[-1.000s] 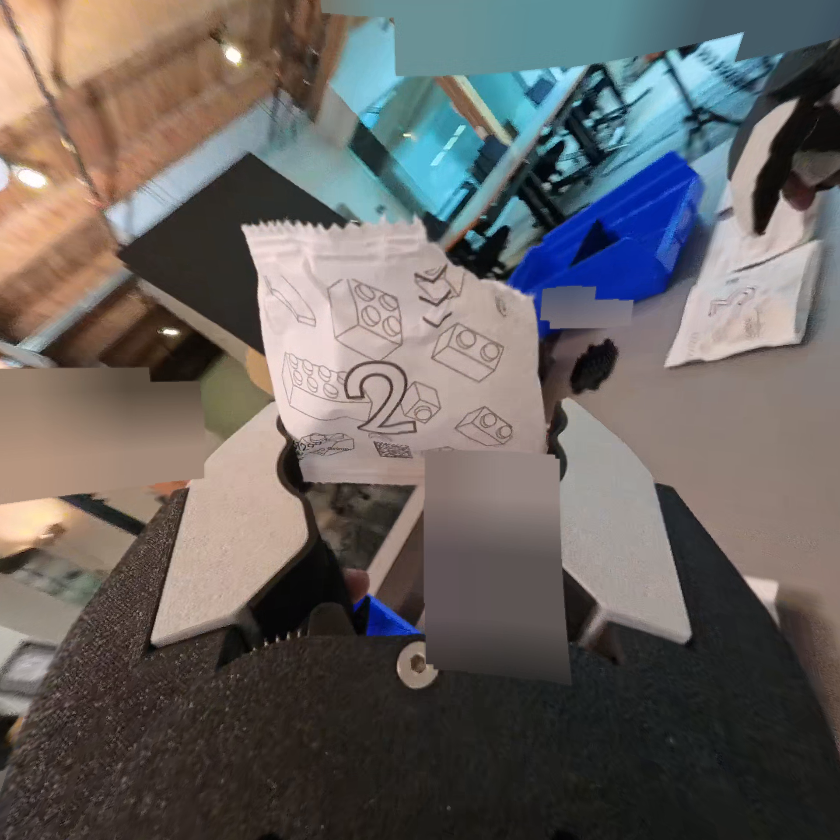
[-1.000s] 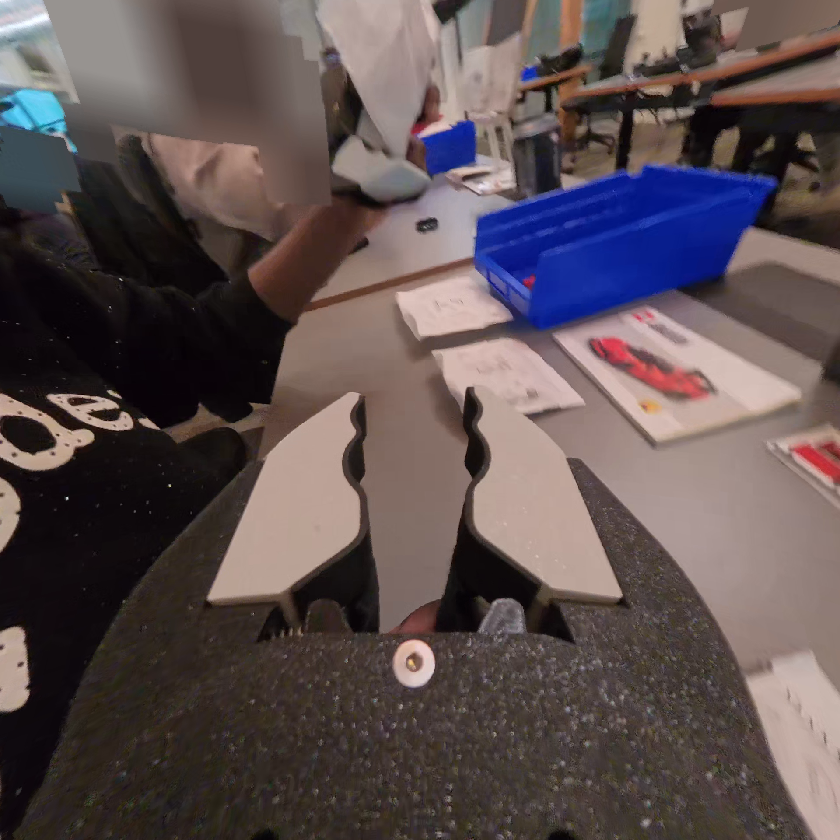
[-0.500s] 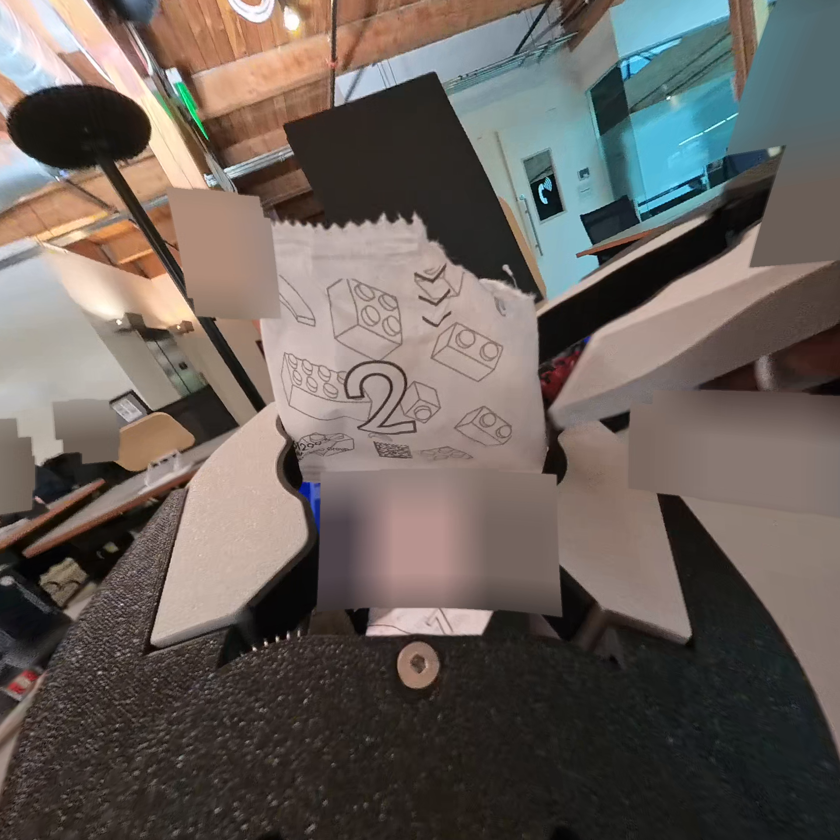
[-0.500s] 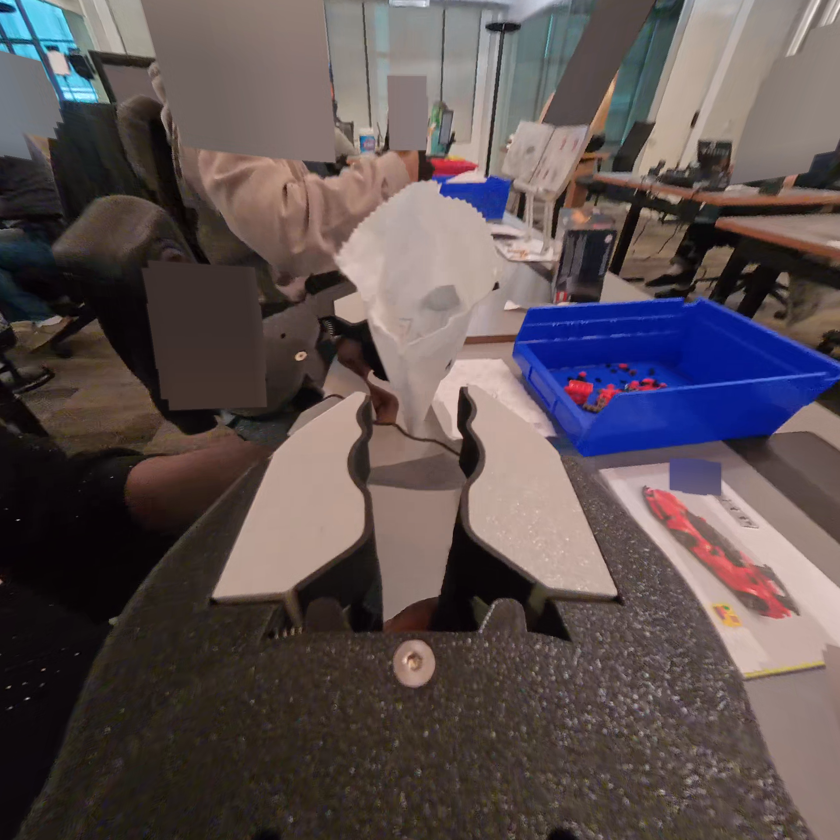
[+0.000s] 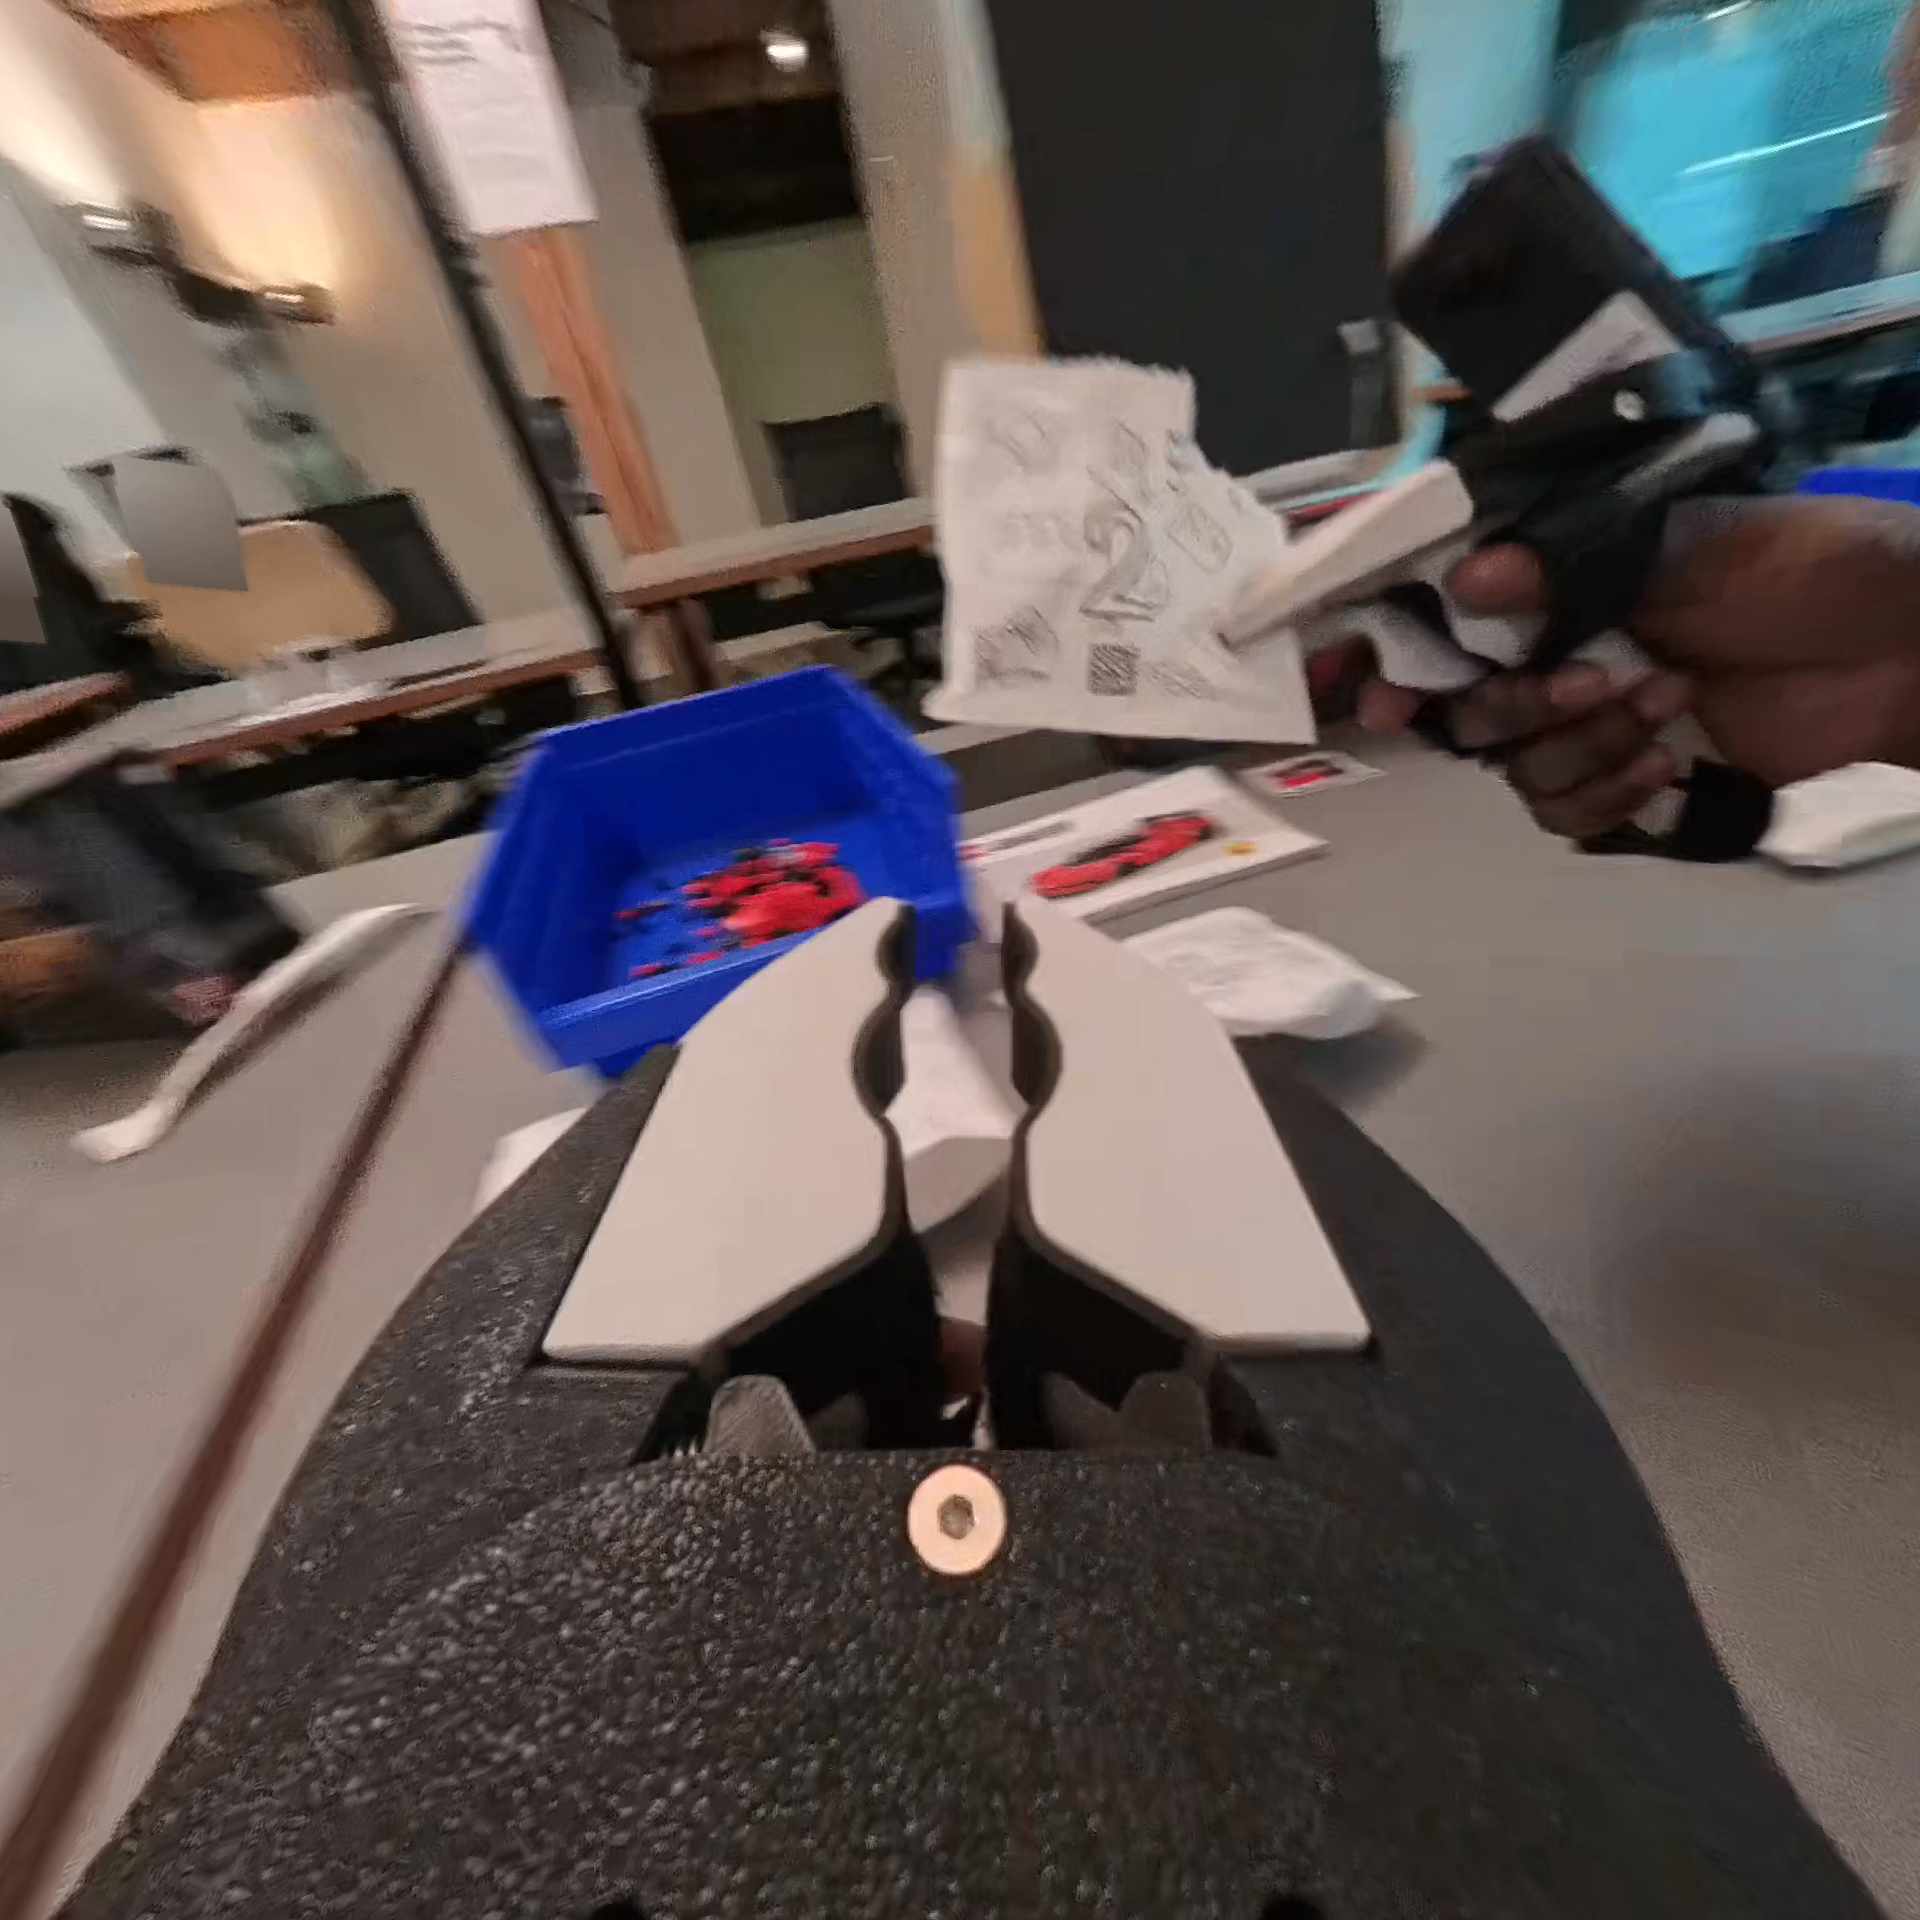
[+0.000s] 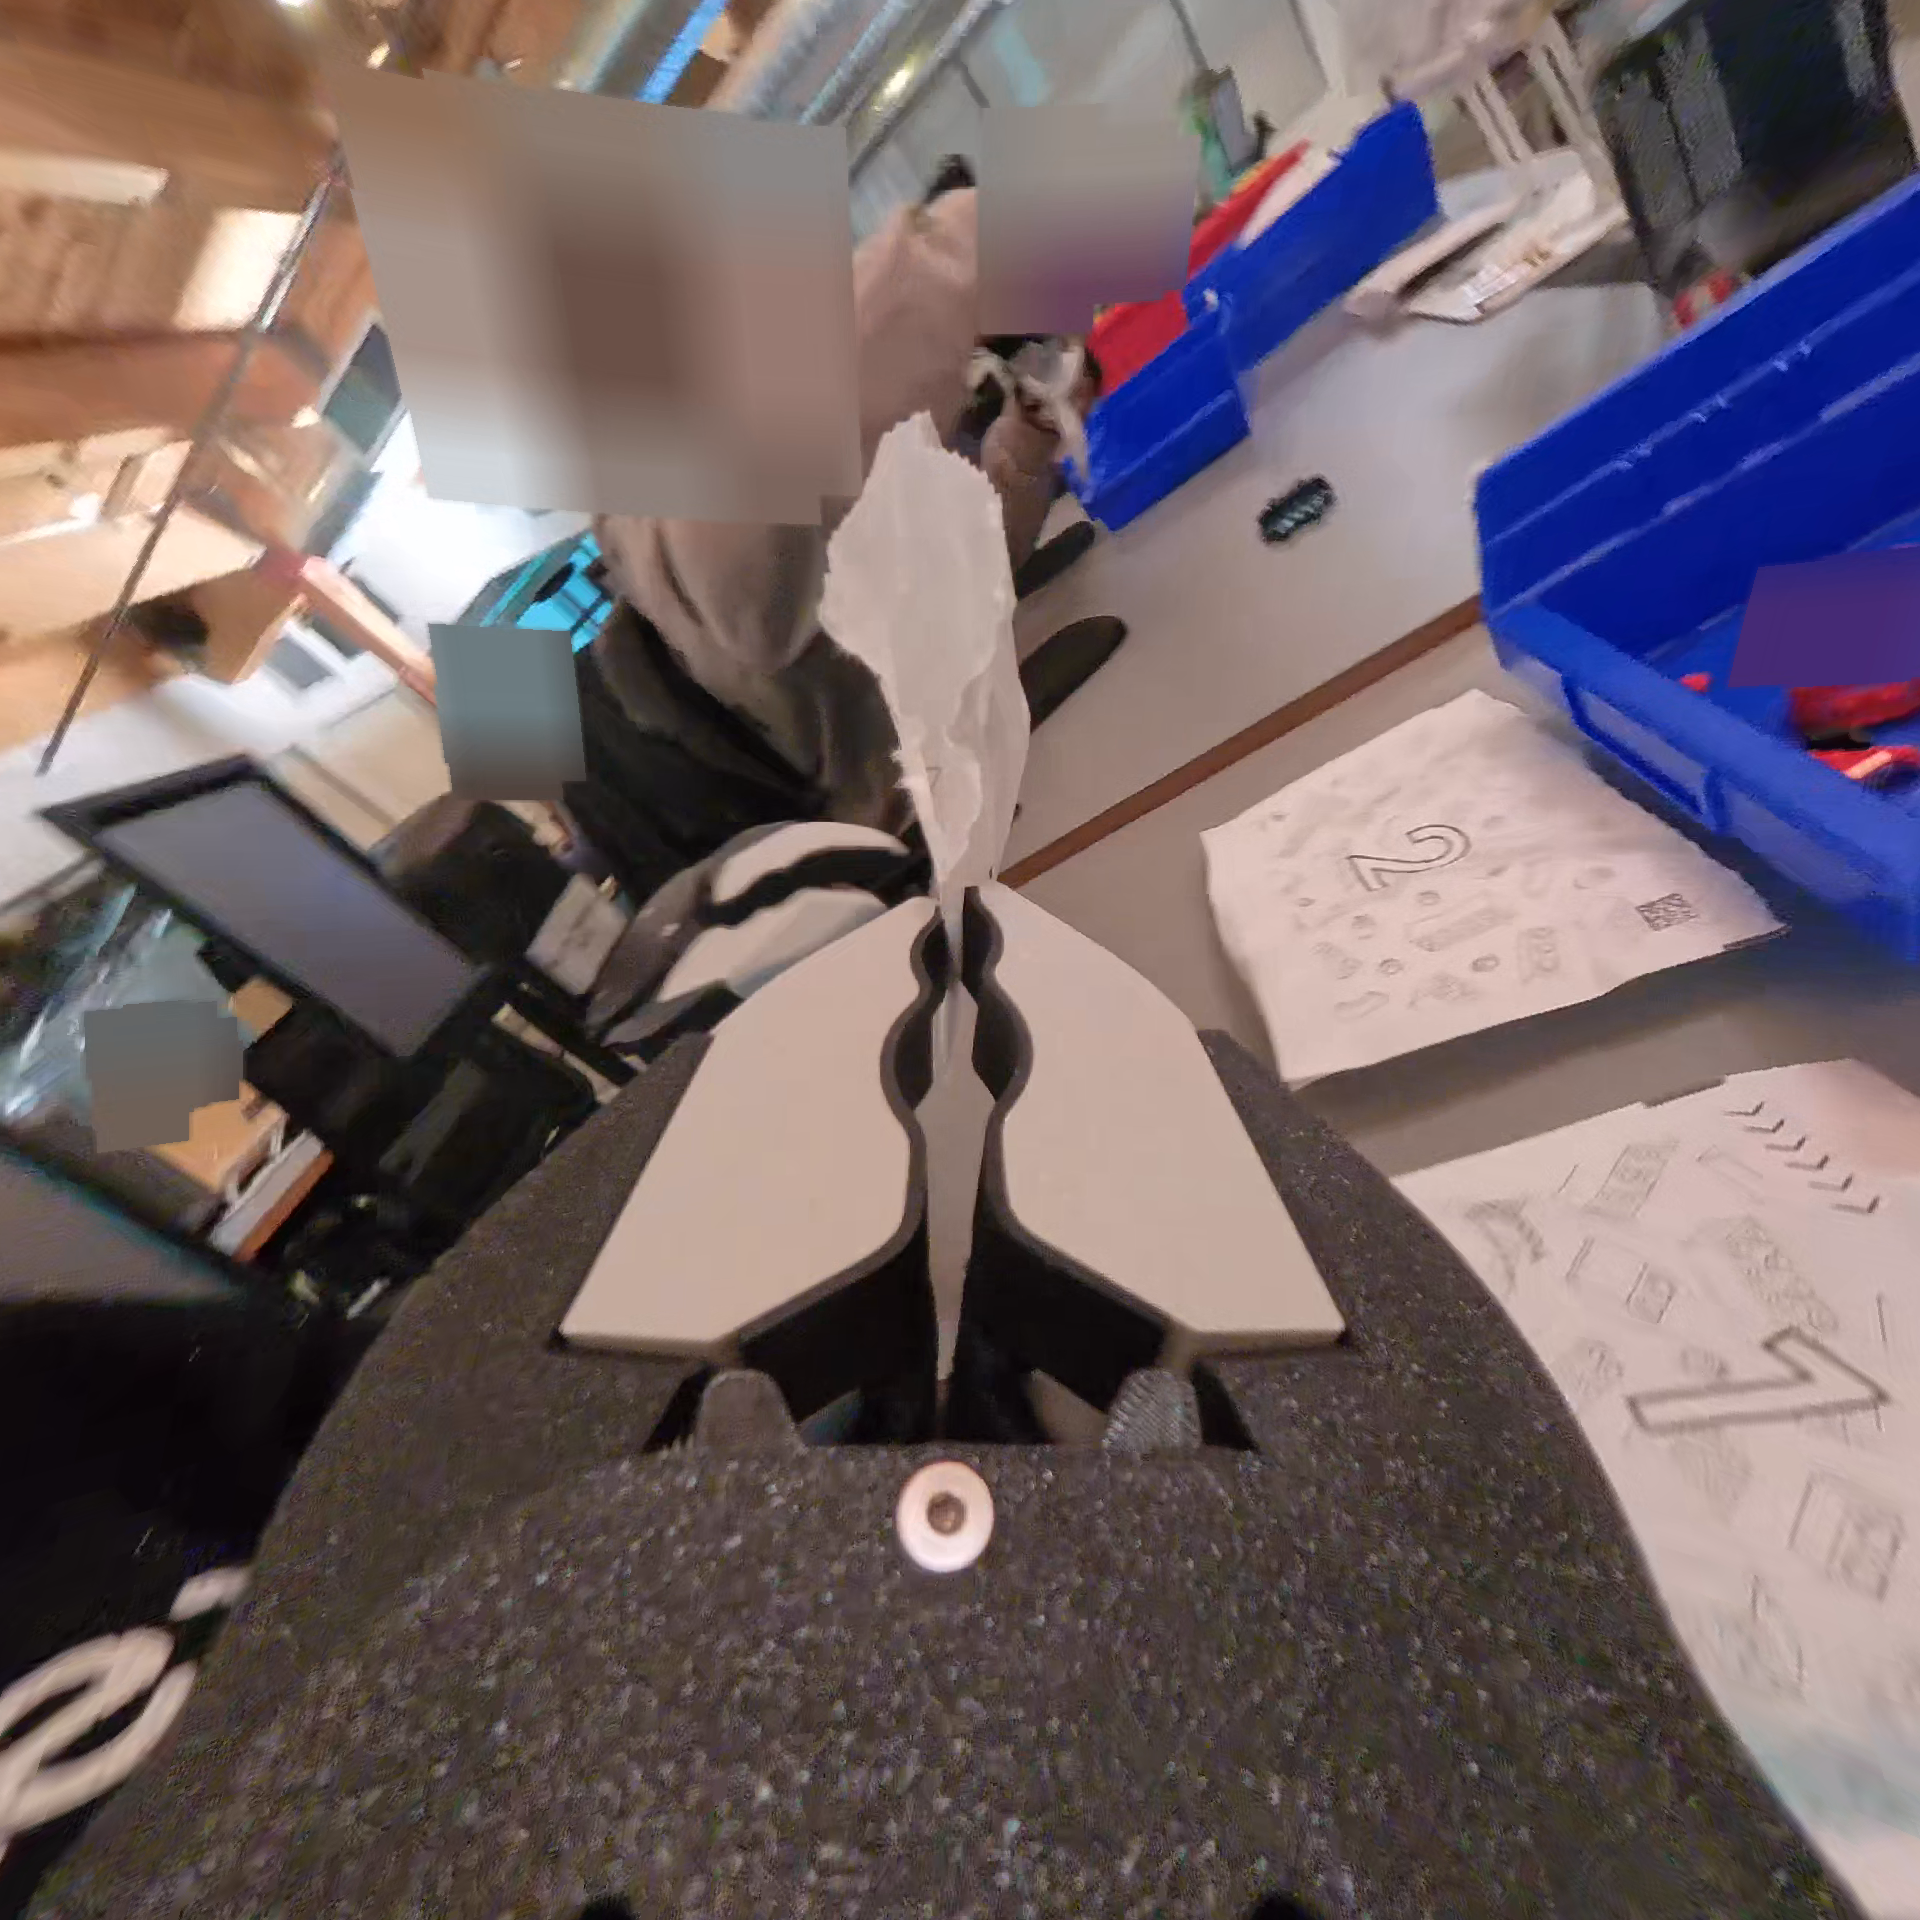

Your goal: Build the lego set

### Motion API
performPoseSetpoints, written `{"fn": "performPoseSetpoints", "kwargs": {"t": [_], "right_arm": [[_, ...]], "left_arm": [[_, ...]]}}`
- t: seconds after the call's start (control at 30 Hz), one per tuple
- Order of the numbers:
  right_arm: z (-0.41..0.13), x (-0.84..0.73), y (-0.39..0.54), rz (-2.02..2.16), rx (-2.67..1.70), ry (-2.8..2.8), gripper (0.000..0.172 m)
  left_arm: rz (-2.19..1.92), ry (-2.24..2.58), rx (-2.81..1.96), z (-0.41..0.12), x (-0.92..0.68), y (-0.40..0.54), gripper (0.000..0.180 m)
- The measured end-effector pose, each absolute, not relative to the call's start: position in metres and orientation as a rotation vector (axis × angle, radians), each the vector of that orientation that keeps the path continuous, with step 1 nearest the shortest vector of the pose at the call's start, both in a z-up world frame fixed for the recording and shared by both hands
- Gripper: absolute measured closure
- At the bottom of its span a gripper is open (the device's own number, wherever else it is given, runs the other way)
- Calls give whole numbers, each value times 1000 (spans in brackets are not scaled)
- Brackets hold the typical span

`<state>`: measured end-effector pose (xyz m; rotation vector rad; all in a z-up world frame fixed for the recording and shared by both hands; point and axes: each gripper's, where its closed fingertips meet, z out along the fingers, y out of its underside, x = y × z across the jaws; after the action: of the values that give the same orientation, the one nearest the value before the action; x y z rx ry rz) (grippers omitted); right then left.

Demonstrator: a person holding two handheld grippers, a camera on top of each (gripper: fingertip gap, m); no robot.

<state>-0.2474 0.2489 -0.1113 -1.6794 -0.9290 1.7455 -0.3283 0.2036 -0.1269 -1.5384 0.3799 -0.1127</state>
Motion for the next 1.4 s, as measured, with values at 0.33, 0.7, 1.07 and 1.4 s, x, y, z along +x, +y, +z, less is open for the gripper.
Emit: {"fn": "performPoseSetpoints", "kwargs": {"t": [0.33,0.7,1.07,1.4], "right_arm": [[-206,-387,298,1449,-2116,-1077,170],[-268,-390,303,1089,-2289,-1281,164],[-271,-383,285,521,-1967,-1725,164],[-292,-372,284,356,-1862,-1719,171]], "left_arm": [[155,479,-1890,-166,-443,263,175],[59,820,-2284,-289,-421,328,180],[36,711,-2196,-290,-421,331,180],[265,744,-2168,-287,-456,329,180]]}}
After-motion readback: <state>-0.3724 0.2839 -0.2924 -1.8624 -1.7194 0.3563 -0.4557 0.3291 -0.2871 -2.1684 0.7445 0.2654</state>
